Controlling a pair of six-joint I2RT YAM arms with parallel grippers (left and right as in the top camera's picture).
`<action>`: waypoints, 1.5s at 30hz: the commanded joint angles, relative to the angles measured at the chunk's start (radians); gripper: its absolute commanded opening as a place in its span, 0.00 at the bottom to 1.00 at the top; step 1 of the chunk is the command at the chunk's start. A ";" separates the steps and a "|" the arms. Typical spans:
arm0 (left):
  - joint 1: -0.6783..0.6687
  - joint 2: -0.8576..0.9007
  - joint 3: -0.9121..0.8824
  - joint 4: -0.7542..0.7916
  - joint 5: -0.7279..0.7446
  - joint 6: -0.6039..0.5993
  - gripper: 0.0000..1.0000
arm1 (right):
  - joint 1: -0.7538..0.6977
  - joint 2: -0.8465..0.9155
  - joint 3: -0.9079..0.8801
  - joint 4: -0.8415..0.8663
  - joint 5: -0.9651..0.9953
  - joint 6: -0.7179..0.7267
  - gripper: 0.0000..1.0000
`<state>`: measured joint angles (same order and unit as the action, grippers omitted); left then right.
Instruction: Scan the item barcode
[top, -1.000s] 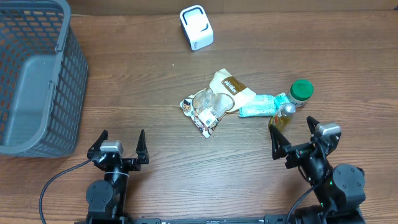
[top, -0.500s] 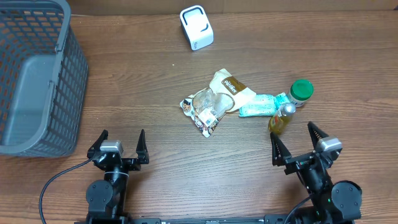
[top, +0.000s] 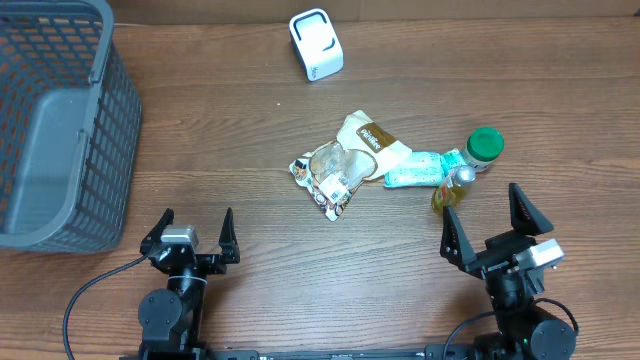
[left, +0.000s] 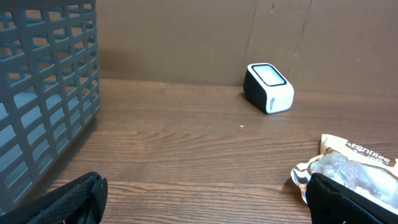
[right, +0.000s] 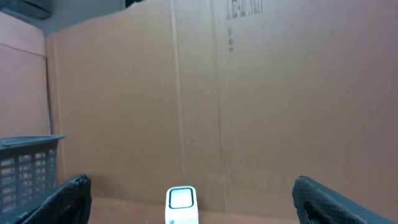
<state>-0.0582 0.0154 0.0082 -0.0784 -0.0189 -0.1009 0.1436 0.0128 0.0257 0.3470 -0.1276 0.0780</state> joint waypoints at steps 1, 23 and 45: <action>0.002 -0.011 -0.003 0.000 0.008 0.012 1.00 | -0.009 -0.010 -0.018 -0.010 -0.006 0.000 1.00; 0.002 -0.011 -0.003 0.000 0.008 0.012 1.00 | -0.078 -0.010 -0.018 -0.421 0.003 -0.113 1.00; 0.002 -0.011 -0.003 0.000 0.008 0.012 0.99 | -0.078 -0.010 -0.018 -0.420 0.002 -0.112 1.00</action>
<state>-0.0582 0.0151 0.0082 -0.0784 -0.0189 -0.1005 0.0715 0.0120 0.0185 -0.0769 -0.1299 -0.0269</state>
